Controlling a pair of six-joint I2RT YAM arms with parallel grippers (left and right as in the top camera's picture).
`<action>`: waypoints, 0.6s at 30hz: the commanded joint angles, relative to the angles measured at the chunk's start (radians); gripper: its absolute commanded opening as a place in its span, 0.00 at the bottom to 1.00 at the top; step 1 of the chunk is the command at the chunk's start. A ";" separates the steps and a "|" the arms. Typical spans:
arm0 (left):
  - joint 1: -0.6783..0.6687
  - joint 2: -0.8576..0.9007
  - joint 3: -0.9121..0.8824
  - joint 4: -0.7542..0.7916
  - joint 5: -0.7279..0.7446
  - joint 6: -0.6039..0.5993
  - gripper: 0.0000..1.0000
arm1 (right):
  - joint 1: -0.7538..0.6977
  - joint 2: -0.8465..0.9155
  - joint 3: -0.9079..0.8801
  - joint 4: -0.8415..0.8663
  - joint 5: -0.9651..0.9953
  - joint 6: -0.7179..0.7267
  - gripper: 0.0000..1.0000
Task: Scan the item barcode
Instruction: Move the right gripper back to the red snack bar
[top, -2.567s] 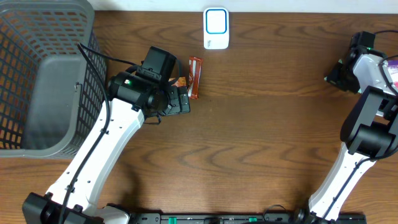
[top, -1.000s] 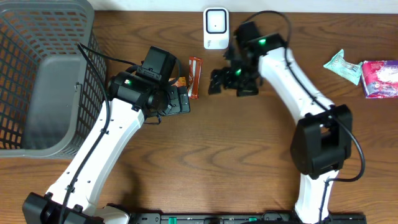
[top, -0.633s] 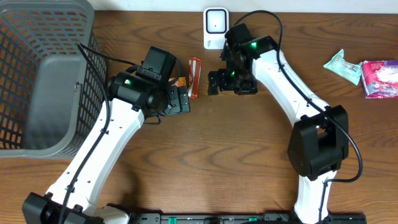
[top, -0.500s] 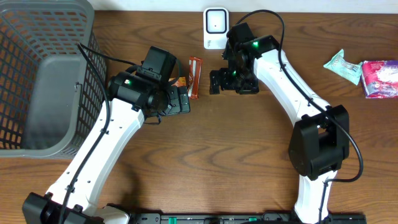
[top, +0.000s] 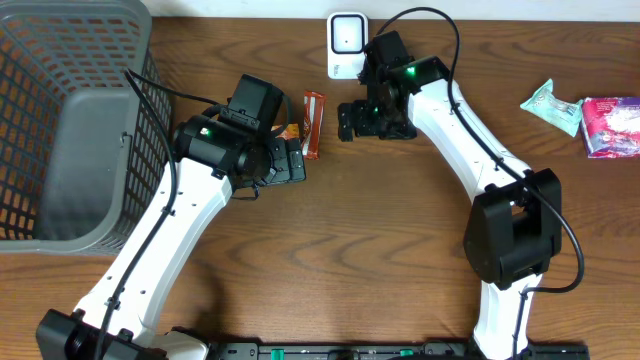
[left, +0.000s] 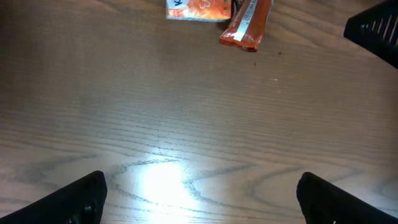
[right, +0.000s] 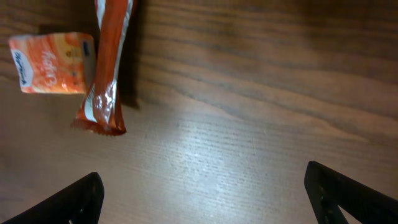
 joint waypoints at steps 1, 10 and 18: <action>0.003 0.003 0.003 -0.004 -0.006 0.006 0.98 | 0.003 0.009 -0.002 0.018 0.016 0.030 0.99; 0.003 0.003 0.003 -0.004 -0.006 0.006 0.98 | 0.010 0.014 -0.037 0.161 -0.076 0.112 0.99; 0.003 0.003 0.003 -0.004 -0.006 0.006 0.98 | 0.047 0.067 -0.057 0.324 -0.115 0.134 0.99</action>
